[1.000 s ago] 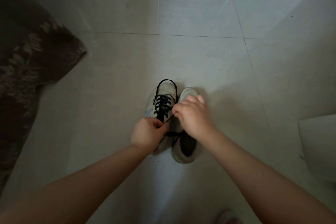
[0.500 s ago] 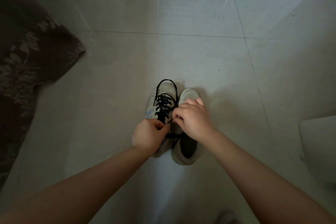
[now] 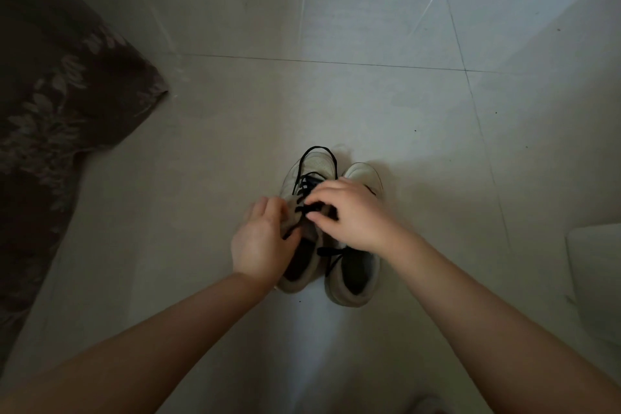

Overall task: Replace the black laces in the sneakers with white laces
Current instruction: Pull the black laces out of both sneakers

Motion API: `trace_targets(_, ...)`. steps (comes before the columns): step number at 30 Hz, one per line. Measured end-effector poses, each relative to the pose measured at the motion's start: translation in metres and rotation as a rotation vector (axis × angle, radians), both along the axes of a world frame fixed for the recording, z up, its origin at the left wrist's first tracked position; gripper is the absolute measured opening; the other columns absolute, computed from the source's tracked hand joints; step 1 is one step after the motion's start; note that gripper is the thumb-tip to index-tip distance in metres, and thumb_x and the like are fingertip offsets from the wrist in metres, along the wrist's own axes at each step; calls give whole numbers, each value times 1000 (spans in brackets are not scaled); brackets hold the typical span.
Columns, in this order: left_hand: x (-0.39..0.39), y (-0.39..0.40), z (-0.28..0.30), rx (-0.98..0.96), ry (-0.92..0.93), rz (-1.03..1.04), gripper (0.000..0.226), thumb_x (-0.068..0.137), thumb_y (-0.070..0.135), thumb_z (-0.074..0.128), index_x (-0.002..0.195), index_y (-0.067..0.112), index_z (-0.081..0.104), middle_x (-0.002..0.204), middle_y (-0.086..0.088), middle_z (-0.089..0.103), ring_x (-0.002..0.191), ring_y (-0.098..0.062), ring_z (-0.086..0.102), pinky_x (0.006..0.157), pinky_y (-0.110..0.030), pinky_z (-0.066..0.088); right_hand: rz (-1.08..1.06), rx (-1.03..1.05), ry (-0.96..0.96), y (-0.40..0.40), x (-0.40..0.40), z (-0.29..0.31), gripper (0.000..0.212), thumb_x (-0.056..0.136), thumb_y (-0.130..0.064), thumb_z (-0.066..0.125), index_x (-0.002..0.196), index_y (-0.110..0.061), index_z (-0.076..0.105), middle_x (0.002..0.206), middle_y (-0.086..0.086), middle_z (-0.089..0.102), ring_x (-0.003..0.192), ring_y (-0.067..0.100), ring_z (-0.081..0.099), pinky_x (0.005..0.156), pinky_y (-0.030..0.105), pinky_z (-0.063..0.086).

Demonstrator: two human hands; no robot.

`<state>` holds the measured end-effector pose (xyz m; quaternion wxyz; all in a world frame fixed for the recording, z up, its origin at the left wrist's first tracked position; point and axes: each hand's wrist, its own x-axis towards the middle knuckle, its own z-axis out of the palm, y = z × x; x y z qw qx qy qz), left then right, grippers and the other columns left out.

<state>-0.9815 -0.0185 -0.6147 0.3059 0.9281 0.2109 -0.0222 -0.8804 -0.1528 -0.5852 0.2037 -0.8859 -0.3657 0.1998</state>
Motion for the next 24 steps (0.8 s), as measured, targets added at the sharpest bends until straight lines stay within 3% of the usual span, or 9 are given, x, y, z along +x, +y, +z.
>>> trace_targets(6, 2, 9, -4, -18, 33, -28, 14, 81, 28, 64, 87, 16, 60, 91, -3, 60, 84, -29, 61, 62, -35, 46, 30, -100, -167, 29, 0, -7, 18, 88, -22, 59, 97, -13, 72, 97, 5, 58, 102, 26, 50, 82, 34, 38)
trace_targets(9, 1, 11, -1, 26, 29, -48, 15, 83, 32, 63, 90, 18, 62, 91, -3, 62, 85, -30, 62, 62, -33, 45, 170, -247, -199, 39, 5, 2, 22, 89, -23, 52, 102, -15, 68, 104, 3, 55, 108, 23, 45, 87, 32, 32)
trace_targets(14, -1, 10, 0, 55, 24, -89, 17, 84, 33, 62, 92, 18, 63, 89, -3, 61, 85, -30, 62, 59, -31, 40, 335, -436, -259, 51, 6, 7, 32, 86, -23, 55, 113, -7, 60, 119, 8, 52, 118, 27, 42, 96, 33, 29)
trace_targets(21, 0, 9, 1, 39, 87, -97, 14, 88, 32, 53, 92, 20, 57, 93, 0, 59, 90, -27, 60, 64, -32, 43, 110, -460, -53, 21, 23, 12, 24, 90, -28, 48, 106, -17, 62, 118, 5, 52, 118, 25, 43, 102, 35, 29)
trace_targets(24, -1, 9, 1, 40, 90, -95, 15, 89, 34, 53, 93, 21, 57, 94, 1, 59, 90, -26, 61, 65, -32, 45, 75, -398, -64, 18, 17, 11, 21, 92, -29, 47, 106, -21, 60, 118, 1, 51, 120, 22, 42, 101, 34, 27)
